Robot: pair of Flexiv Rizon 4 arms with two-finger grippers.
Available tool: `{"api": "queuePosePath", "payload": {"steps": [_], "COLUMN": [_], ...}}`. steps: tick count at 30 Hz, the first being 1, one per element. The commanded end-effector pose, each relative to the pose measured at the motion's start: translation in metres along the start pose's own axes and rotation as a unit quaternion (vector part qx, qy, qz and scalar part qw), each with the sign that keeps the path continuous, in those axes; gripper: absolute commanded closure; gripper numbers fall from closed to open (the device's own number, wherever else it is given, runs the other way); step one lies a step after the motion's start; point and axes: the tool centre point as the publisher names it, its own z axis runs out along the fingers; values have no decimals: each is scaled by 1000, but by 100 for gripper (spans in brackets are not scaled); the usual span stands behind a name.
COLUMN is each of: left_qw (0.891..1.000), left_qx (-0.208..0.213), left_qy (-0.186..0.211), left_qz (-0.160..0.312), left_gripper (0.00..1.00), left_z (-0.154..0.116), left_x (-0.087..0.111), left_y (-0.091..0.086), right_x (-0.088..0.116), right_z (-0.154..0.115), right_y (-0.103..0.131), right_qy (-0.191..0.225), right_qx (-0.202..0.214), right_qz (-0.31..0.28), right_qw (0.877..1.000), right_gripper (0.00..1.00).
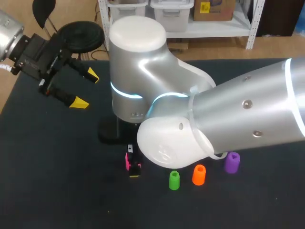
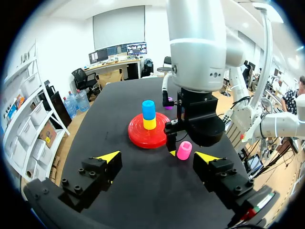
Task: Pick up and stack the cylinders on the red base in this order: pink,purple,orange,green
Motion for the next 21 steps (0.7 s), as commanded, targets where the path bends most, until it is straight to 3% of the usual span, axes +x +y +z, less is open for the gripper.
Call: {"api": "queuePosePath", "payload": {"steps": [1, 2, 3, 21], "left_qw": [1000, 1000, 1000, 1000], "left_qx": [-1, -1, -1, -1], "left_qy": [0, 0, 0, 0], "left_qz": [1, 1, 1, 1], "left_gripper": [0, 0, 0, 0], "left_z": [0, 0, 0, 0], "left_x": [1, 1, 1, 1], "left_y": [-1, -1, -1, -1], "right_x": [0, 0, 0, 2], "right_z": [1, 2, 2, -1], "right_y": [-1, -1, -1, -2], "right_qy": [-3, -3, -2, -5], "right_qx": [-2, -2, -3, -3], "right_qz": [1, 1, 1, 6], "right_qw": [1000, 1000, 1000, 1000], "right_gripper": [60, 73, 100, 100]}}
